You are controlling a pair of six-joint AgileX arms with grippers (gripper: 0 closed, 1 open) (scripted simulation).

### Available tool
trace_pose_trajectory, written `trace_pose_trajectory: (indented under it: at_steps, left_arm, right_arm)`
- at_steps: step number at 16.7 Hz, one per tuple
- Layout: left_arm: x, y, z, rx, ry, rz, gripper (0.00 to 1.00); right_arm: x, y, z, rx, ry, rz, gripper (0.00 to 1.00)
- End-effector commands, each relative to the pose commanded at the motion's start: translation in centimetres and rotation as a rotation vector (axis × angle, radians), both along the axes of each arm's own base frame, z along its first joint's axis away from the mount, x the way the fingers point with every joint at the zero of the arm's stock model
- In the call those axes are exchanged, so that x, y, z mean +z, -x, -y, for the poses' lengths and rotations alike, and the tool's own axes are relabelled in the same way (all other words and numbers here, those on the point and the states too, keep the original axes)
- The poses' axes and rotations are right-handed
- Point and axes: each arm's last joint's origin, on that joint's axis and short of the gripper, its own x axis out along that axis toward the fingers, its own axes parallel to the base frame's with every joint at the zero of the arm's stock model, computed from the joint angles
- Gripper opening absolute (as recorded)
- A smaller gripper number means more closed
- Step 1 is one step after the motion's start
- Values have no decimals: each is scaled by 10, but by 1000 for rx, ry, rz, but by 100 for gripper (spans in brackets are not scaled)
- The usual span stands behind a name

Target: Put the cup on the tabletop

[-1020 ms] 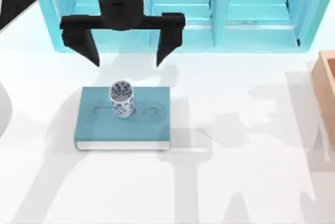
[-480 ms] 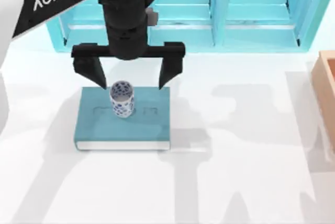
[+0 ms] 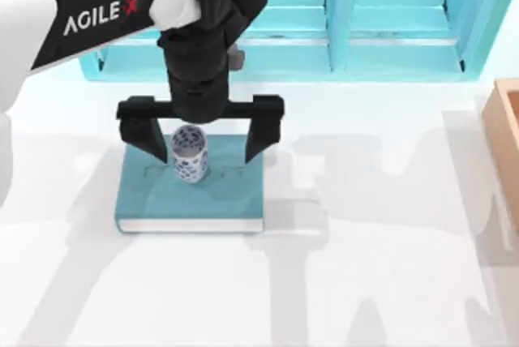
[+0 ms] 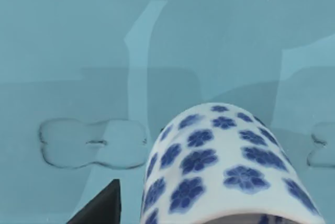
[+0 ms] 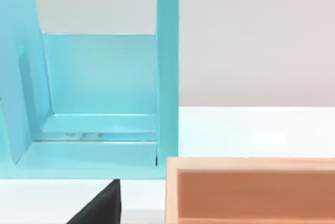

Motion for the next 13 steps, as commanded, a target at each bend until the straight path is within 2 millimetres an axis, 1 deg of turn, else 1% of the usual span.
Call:
trace_pose_trajectory:
  at_steps: [1, 13]
  left_arm:
    - [0, 0, 0, 0, 0, 0, 100]
    - [0, 0, 0, 0, 0, 0, 10]
  right_arm:
    - [0, 0, 0, 0, 0, 0, 100]
    - [0, 0, 0, 0, 0, 0, 100]
